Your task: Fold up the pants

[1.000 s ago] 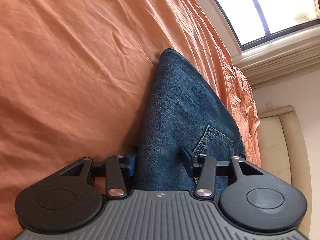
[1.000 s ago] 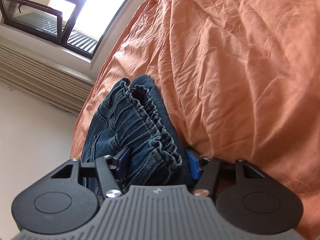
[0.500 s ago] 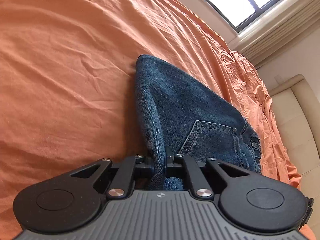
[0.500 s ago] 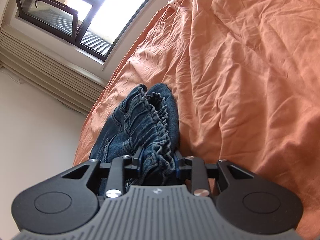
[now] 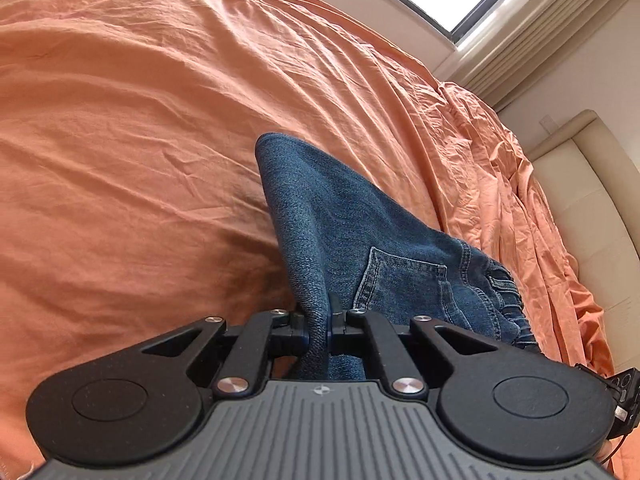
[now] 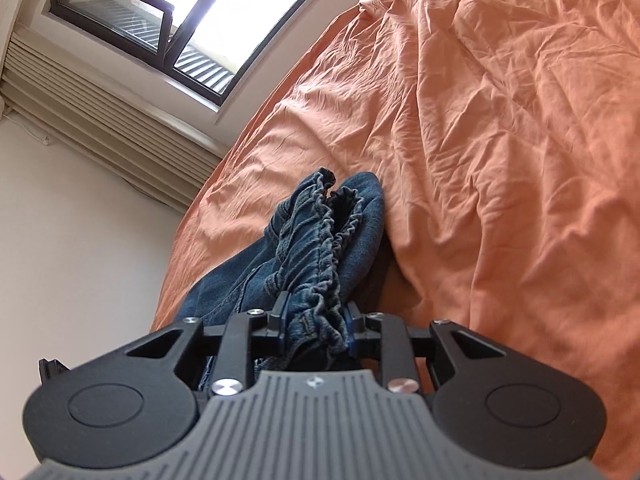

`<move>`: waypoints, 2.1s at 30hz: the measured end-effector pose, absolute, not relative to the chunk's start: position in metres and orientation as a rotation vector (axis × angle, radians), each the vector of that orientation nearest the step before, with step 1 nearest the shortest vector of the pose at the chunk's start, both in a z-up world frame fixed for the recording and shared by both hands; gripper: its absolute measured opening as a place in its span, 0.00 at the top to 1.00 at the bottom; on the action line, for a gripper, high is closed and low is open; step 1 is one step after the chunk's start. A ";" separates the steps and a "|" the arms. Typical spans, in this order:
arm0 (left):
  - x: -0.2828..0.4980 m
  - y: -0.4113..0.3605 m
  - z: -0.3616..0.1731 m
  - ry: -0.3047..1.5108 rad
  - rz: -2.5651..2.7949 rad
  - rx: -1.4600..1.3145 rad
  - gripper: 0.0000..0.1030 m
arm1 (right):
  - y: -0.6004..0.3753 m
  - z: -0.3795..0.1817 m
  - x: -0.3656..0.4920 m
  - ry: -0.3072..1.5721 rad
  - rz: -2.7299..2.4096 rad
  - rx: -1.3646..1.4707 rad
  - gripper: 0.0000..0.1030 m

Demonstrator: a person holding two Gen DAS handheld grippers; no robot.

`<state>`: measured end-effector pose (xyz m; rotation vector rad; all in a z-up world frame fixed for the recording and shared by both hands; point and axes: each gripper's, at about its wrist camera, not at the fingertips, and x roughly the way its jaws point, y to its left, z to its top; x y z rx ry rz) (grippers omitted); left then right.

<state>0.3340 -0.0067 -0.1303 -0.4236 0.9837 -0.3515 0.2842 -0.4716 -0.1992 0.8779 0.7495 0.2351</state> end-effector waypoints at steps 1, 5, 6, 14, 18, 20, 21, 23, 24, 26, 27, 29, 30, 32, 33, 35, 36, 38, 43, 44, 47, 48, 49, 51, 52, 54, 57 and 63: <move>0.326 -0.003 -0.128 0.991 -0.362 -0.413 0.94 | -0.469 -0.196 0.272 0.764 0.239 0.883 0.80; 0.292 0.011 -0.127 1.028 -0.389 -0.382 0.94 | -0.457 -0.188 0.226 0.822 0.249 0.886 0.80; 0.285 0.014 -0.130 1.035 -0.386 -0.380 0.94 | -0.454 -0.190 0.217 0.838 0.246 0.893 0.80; 0.283 0.033 -0.168 1.075 -0.343 -0.501 0.93 | -0.455 -0.223 0.218 1.027 0.201 0.951 0.62; 0.284 0.040 -0.178 1.077 -0.363 -0.544 0.92 | -0.466 -0.221 0.245 1.065 0.283 0.899 0.52; 0.284 0.045 -0.183 1.084 -0.358 -0.592 0.92 | -0.476 -0.228 0.260 1.076 0.318 0.947 0.43; 0.283 0.047 -0.185 1.082 -0.360 -0.605 0.92 | -0.480 -0.232 0.267 1.080 0.333 0.971 0.43; 0.282 0.048 -0.186 1.076 -0.364 -0.609 0.92 | -0.489 -0.242 0.282 1.071 0.343 1.009 0.42; 0.282 0.048 -0.186 1.073 -0.366 -0.608 0.92 | -0.492 -0.247 0.287 1.067 0.352 1.030 0.42; 0.282 0.048 -0.187 1.073 -0.366 -0.613 0.92 | -0.497 -0.258 0.294 1.055 0.382 1.087 0.43; 0.282 0.048 -0.188 1.074 -0.366 -0.618 0.92 | -0.499 -0.263 0.295 1.048 0.396 1.118 0.43; 0.283 0.048 -0.190 1.076 -0.367 -0.618 0.92 | -0.497 -0.269 0.295 1.031 0.416 1.149 0.46; 0.283 0.048 -0.190 1.078 -0.365 -0.620 0.92 | -0.496 -0.271 0.293 1.021 0.424 1.151 0.49; 0.284 0.048 -0.192 1.081 -0.367 -0.621 0.92 | -0.495 -0.270 0.289 1.003 0.416 1.129 0.62; 0.284 0.048 -0.192 1.081 -0.367 -0.620 0.92 | -0.494 -0.267 0.287 0.993 0.418 1.108 0.65; 0.285 0.045 -0.191 1.082 -0.367 -0.602 0.92 | -0.490 -0.259 0.285 0.974 0.415 1.057 0.74; 0.285 0.044 -0.190 1.082 -0.365 -0.592 0.92 | -0.487 -0.253 0.284 0.970 0.404 1.026 0.75; 0.285 0.041 -0.188 1.084 -0.360 -0.568 0.92 | -0.479 -0.239 0.281 0.962 0.375 0.945 0.77; 0.282 0.038 -0.180 1.066 -0.352 -0.540 0.94 | -0.461 -0.198 0.276 0.942 0.330 0.804 0.79; 0.280 0.039 -0.177 1.056 -0.357 -0.543 0.94 | -0.456 -0.188 0.275 0.936 0.328 0.783 0.80; 0.275 0.043 -0.167 1.031 -0.379 -0.560 0.94 | -0.440 -0.158 0.271 0.910 0.330 0.721 0.81; 0.274 0.042 -0.161 1.020 -0.387 -0.554 0.94 | -0.435 -0.147 0.269 0.902 0.332 0.700 0.81; 0.273 0.043 -0.155 1.006 -0.395 -0.548 0.94 | -0.432 -0.137 0.265 0.893 0.335 0.679 0.81; 0.270 0.047 -0.142 0.983 -0.419 -0.558 0.94 | -0.422 -0.118 0.260 0.873 0.346 0.637 0.81; 0.270 0.050 -0.136 0.975 -0.428 -0.564 0.94 | -0.417 -0.109 0.260 0.865 0.348 0.622 0.81; 0.270 0.062 -0.122 0.959 -0.438 -0.571 0.94 | -0.408 -0.093 0.260 0.848 0.354 0.606 0.81; 0.273 0.081 -0.096 0.934 -0.427 -0.547 0.94 | -0.389 -0.074 0.265 0.832 0.373 0.609 0.81; 0.283 0.129 -0.038 0.847 -0.351 -0.447 0.94 | -0.322 -0.046 0.296 0.804 0.459 0.564 0.81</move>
